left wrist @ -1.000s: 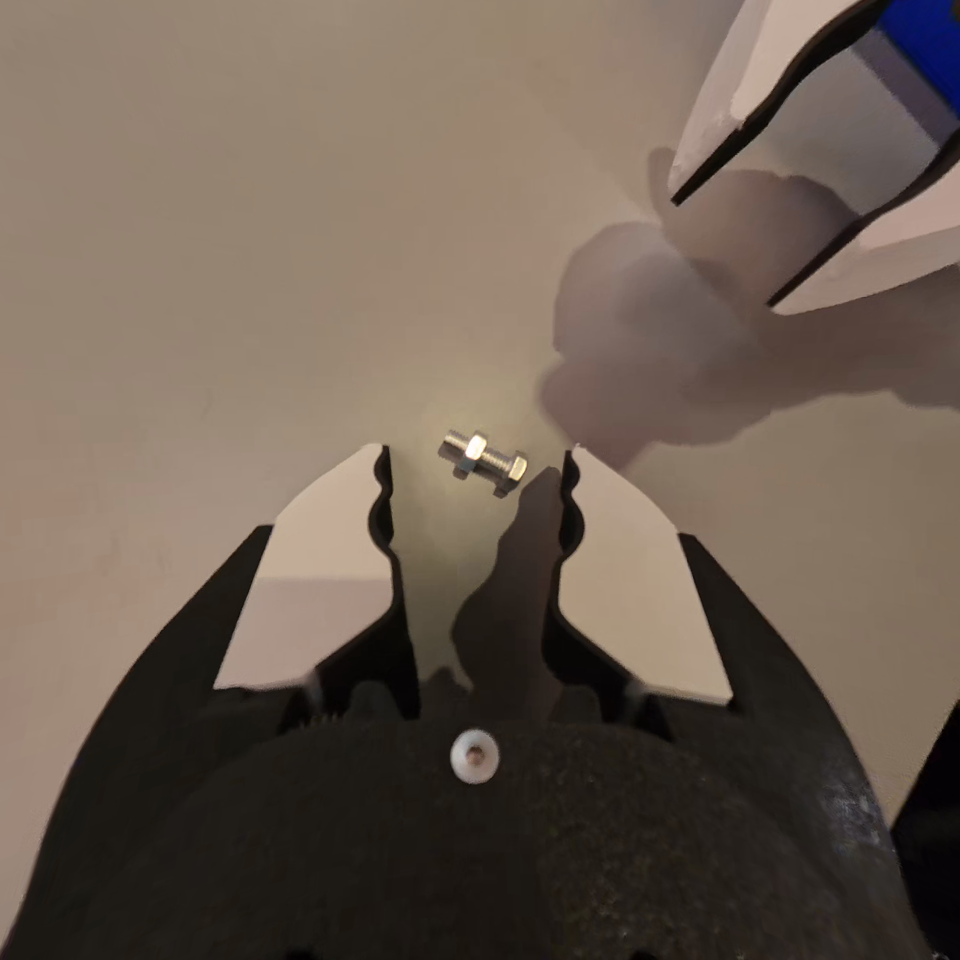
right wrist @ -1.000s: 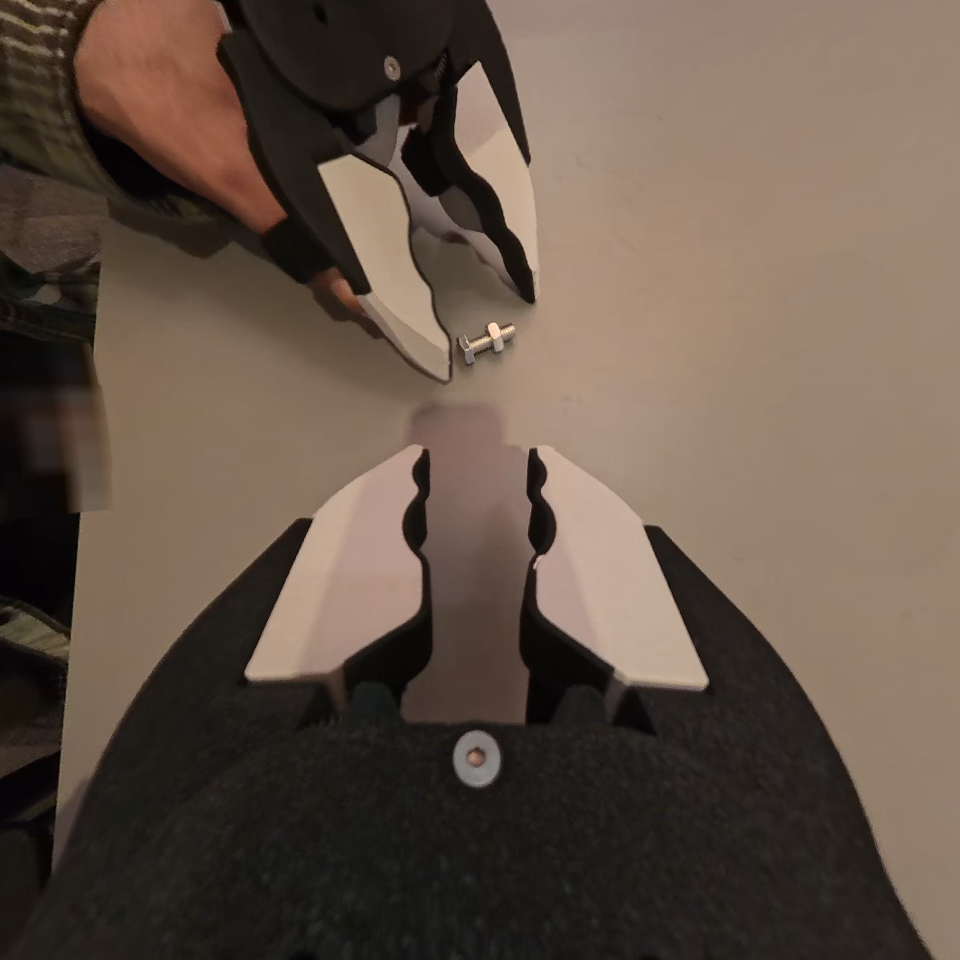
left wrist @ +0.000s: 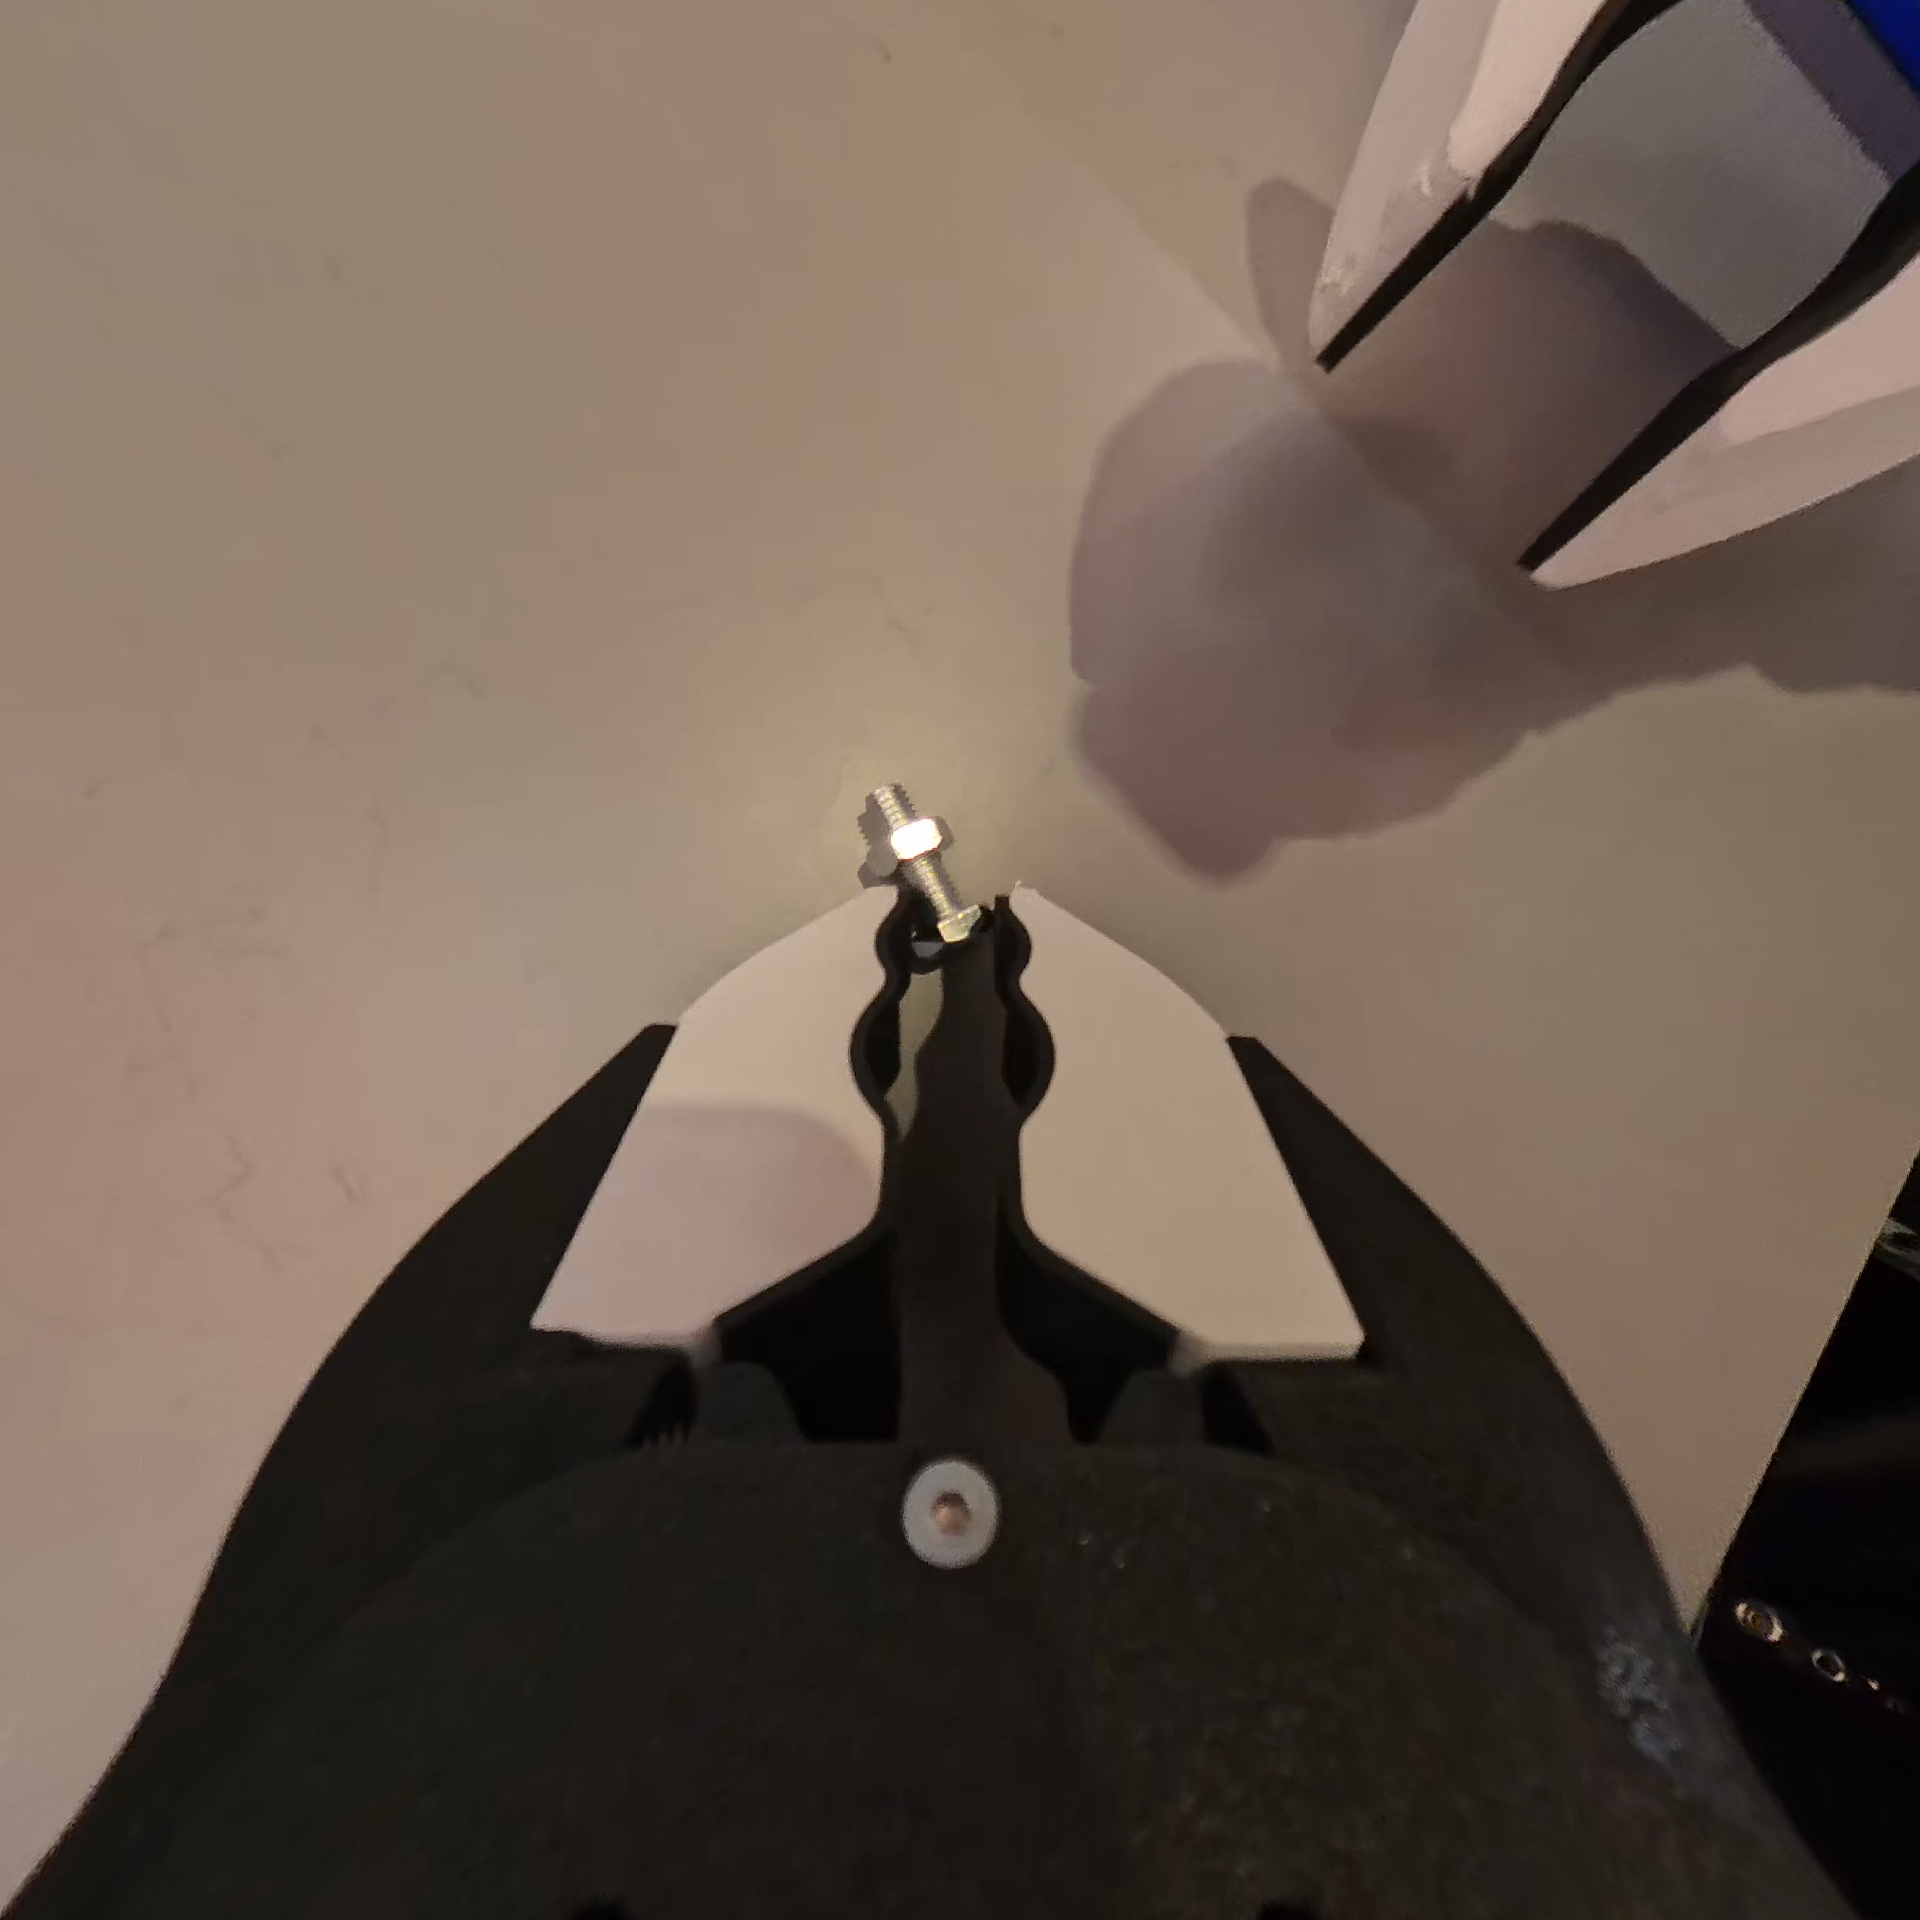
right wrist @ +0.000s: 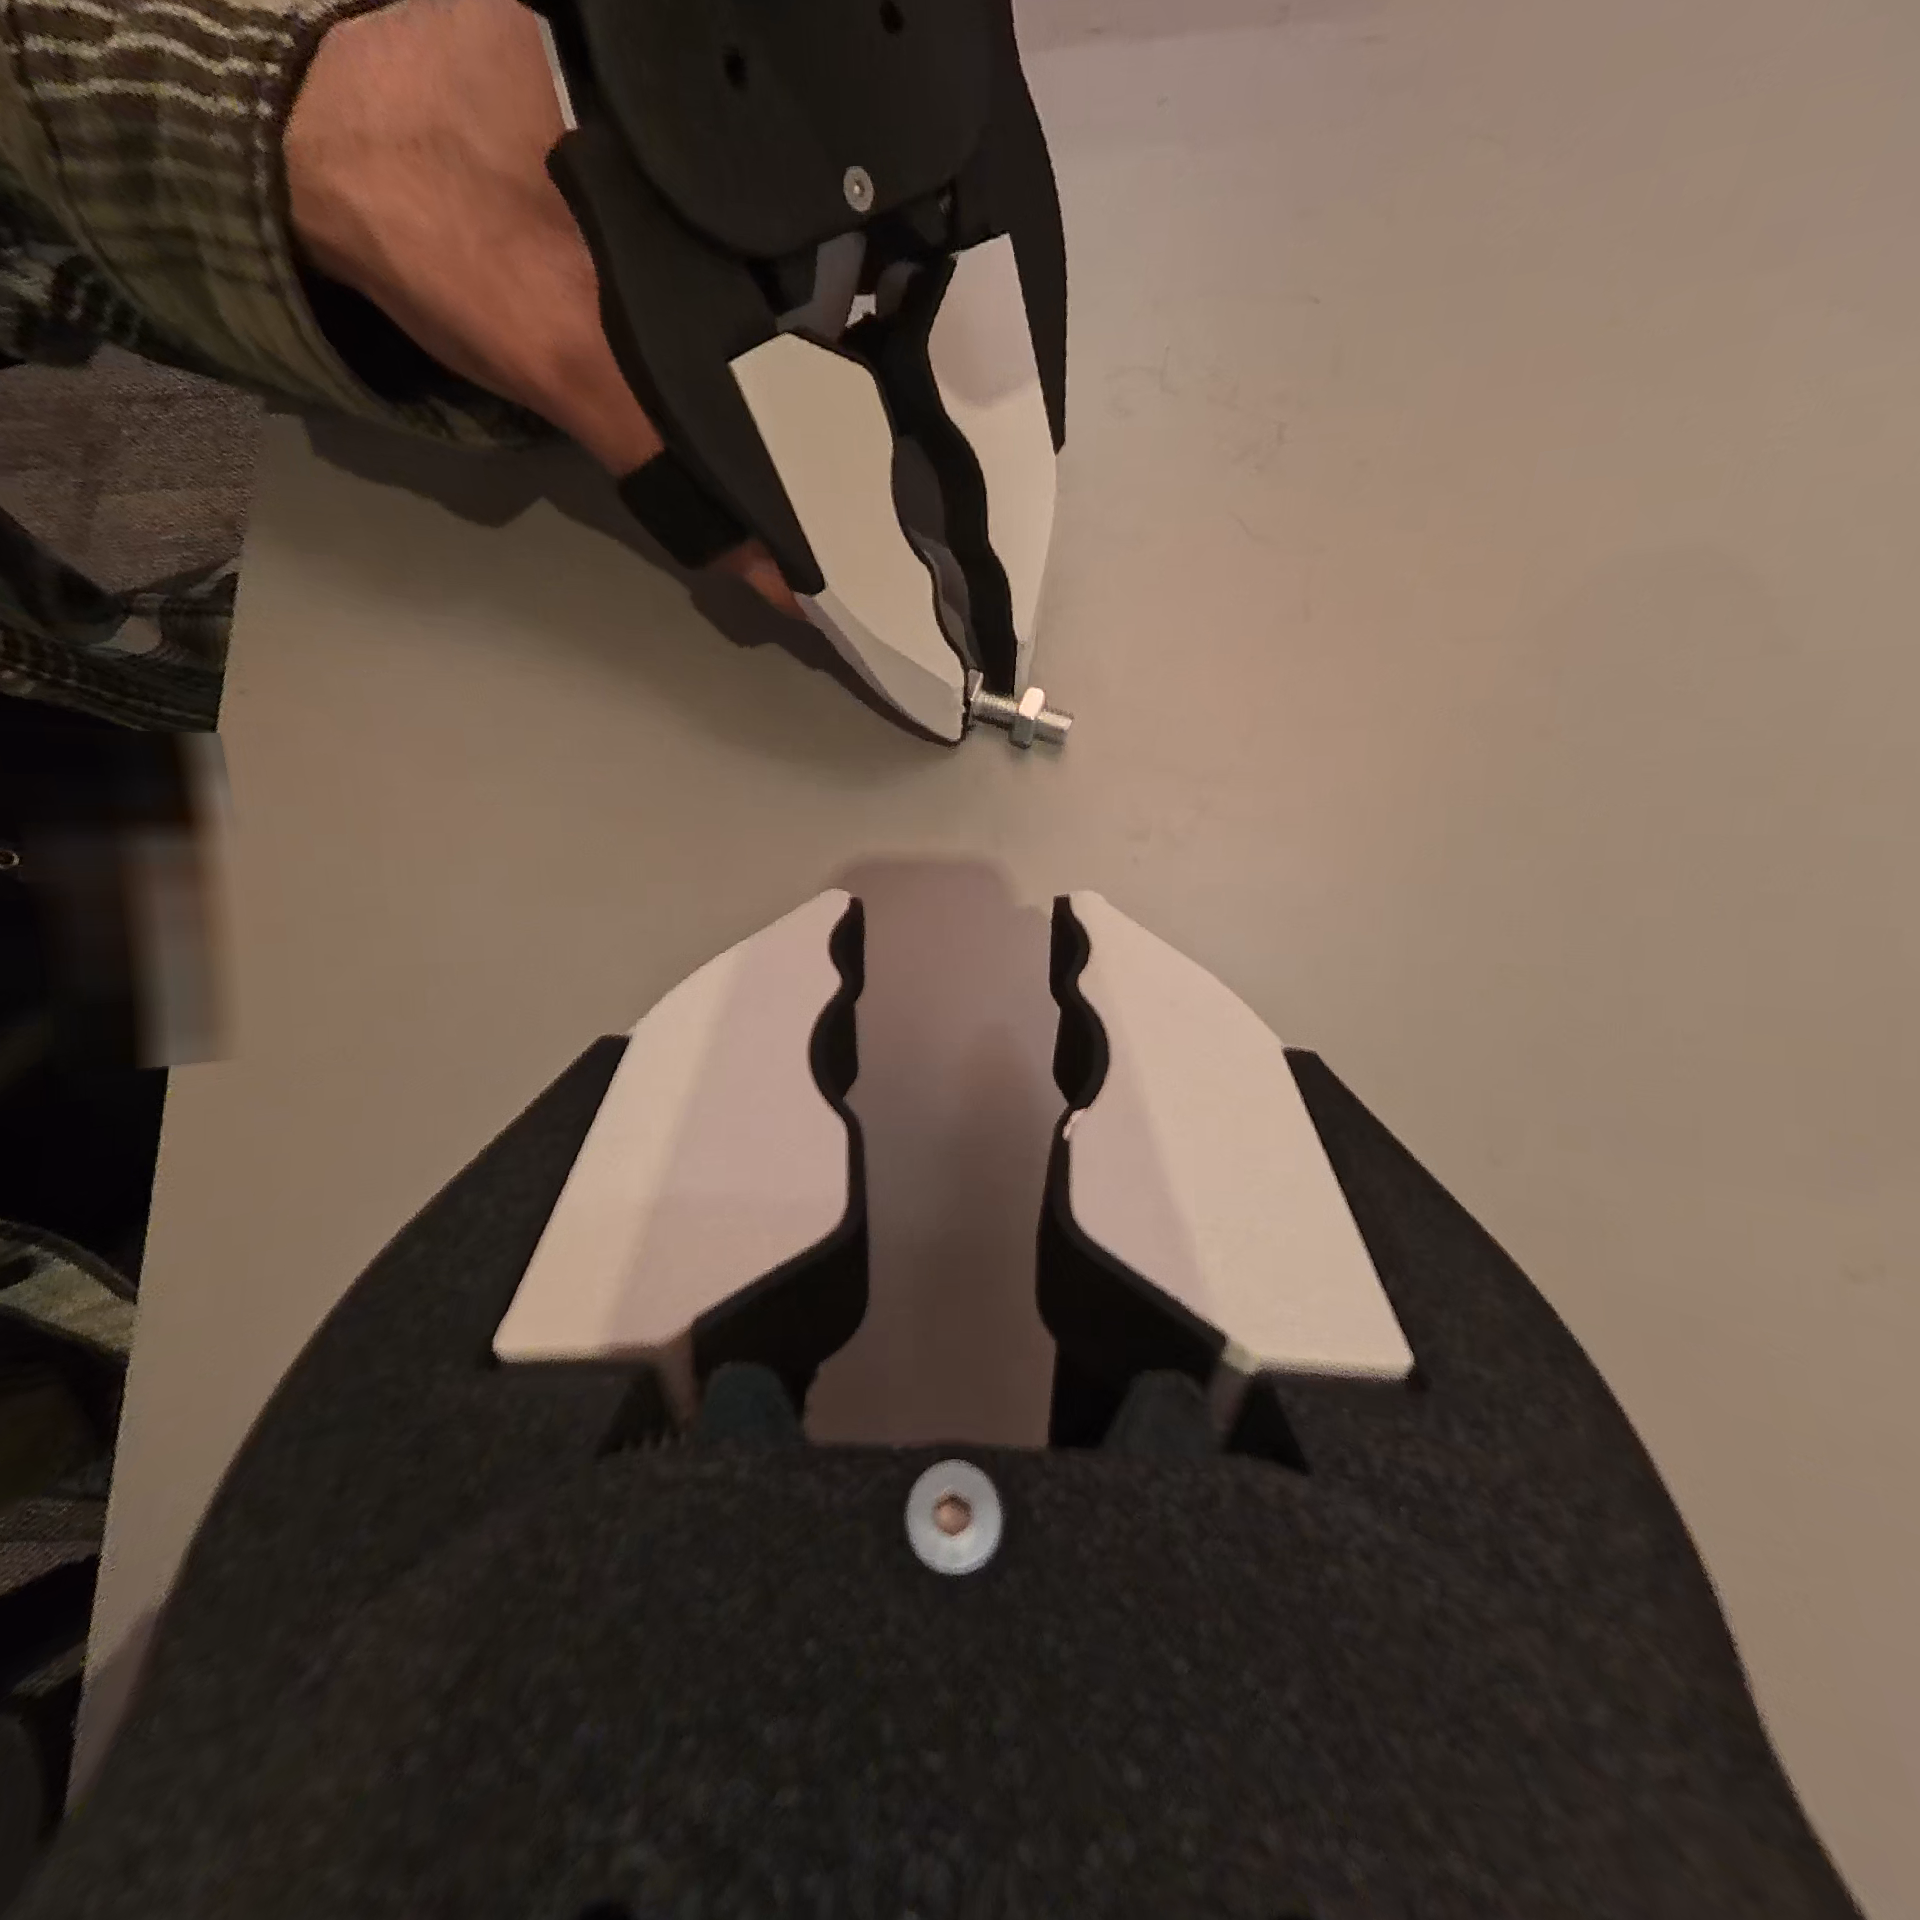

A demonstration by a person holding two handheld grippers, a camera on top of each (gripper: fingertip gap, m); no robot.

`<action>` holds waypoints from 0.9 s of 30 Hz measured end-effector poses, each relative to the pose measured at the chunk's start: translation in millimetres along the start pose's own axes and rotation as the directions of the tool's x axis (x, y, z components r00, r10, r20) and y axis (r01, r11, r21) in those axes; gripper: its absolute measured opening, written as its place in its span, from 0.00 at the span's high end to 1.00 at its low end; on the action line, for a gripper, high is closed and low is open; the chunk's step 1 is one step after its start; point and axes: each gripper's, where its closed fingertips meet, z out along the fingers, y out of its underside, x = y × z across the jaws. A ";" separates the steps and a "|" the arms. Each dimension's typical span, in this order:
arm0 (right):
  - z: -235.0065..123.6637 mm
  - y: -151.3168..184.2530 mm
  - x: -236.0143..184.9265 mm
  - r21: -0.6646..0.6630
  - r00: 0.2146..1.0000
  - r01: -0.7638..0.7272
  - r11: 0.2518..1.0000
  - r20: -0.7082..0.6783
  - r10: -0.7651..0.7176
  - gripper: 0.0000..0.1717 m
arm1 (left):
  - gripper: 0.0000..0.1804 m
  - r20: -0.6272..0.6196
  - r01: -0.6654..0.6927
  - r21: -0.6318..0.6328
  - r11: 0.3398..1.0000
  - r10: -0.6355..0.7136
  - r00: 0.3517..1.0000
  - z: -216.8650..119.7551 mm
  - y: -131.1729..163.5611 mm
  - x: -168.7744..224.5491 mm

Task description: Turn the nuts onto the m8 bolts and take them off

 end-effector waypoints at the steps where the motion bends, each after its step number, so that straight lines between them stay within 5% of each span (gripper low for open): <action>1: 1.1 -0.5 -0.2 0.002 1.000 0.000 1.000 0.004 0.000 0.80 | 0.92 0.000 -0.011 -0.002 1.000 0.011 1.000 0.1 0.0 0.2; 7: 8.2 -6.3 -2.4 0.034 0.998 0.027 0.999 0.047 -0.029 0.81 | 0.92 -0.032 -0.093 0.029 0.995 0.094 0.995 -2.2 1.0 6.5; 18: 5.4 -36.5 -17.5 0.150 0.961 0.026 0.988 0.270 -0.067 0.84 | 0.92 -0.216 -0.179 0.356 0.917 0.267 0.939 -55.0 -29.2 52.2; 27: -9.7 -63.9 -37.8 0.245 0.871 -0.110 0.963 0.491 -0.026 0.91 | 0.92 -0.186 -0.240 0.474 0.847 0.363 0.913 -75.1 -40.7 70.3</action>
